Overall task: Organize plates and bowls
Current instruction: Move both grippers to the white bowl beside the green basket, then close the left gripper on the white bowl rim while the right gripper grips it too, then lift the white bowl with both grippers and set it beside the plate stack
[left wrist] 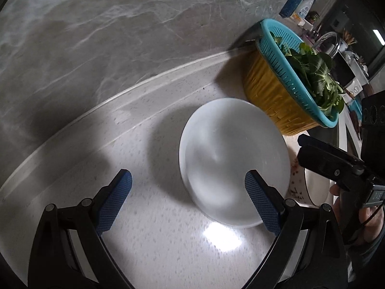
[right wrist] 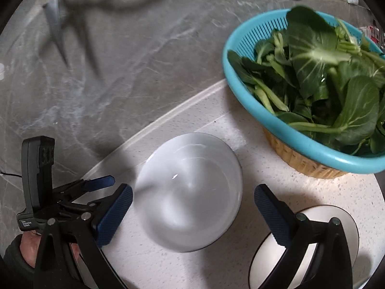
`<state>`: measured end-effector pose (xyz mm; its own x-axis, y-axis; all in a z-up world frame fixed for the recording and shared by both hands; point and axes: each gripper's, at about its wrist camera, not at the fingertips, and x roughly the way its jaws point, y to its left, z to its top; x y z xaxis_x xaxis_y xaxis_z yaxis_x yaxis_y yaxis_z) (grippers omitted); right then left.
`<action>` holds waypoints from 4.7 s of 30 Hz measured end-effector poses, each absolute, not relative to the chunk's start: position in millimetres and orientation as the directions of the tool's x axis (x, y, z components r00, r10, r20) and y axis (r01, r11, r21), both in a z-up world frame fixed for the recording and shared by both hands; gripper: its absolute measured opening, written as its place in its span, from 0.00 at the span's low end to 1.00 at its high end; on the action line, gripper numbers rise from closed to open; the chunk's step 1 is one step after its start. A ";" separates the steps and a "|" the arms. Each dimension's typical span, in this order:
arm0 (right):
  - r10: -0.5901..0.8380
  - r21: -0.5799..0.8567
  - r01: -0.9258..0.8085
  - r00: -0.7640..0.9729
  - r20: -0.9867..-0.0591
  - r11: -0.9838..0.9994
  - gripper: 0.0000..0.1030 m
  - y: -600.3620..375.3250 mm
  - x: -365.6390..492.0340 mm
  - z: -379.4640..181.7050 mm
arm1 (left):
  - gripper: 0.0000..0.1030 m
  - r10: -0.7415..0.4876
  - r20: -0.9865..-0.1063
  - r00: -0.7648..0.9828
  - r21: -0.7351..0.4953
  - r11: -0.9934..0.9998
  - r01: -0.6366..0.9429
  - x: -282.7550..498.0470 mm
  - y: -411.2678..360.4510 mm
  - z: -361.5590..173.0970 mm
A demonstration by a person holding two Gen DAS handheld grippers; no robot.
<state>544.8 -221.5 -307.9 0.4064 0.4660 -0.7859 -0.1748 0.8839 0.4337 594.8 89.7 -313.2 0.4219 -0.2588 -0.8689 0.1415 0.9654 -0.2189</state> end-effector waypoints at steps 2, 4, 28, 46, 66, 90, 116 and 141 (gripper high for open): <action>0.454 0.423 -0.169 0.408 -0.792 0.890 1.00 -220.9 548.4 -312.0 | 0.93 -0.262 -0.866 0.425 -0.219 0.965 0.147 602.6 87.5 -317.7; 0.446 0.416 -0.165 0.402 -0.800 0.894 1.00 -219.5 550.2 -316.9 | 0.93 -0.261 -0.868 0.423 -0.215 0.964 0.153 607.9 86.1 -321.7; 0.392 0.362 -0.151 0.335 -0.857 0.920 0.99 -198.9 568.8 -345.2 | 0.91 -0.219 -0.896 0.386 -0.163 0.972 0.172 646.9 64.1 -364.0; 0.339 0.307 -0.150 0.317 -0.885 0.940 0.91 -191.0 576.0 -348.6 | 0.38 -0.240 -0.902 0.358 -0.181 0.965 0.189 650.9 54.0 -375.1; 0.321 0.283 -0.166 0.285 -0.903 0.945 0.77 -208.2 582.1 -339.7 | 0.27 -0.236 -0.911 0.339 -0.172 0.963 0.207 645.9 41.2 -376.9; 0.248 0.222 -0.178 0.140 -0.958 0.959 0.09 -202.4 591.7 -362.5 | 0.08 -0.214 -0.922 0.324 -0.162 0.970 0.181 646.3 51.1 -381.7; 0.307 0.271 -0.182 0.214 -0.927 0.945 0.09 -210.4 525.9 -314.7 | 0.08 -0.217 -0.918 0.333 -0.132 0.957 0.259 564.0 31.6 -328.0; 0.317 0.309 -0.070 0.189 -0.929 0.948 0.09 -239.0 432.4 -354.5 | 0.09 -0.216 -0.944 0.248 -0.136 0.943 0.303 513.7 12.2 -384.6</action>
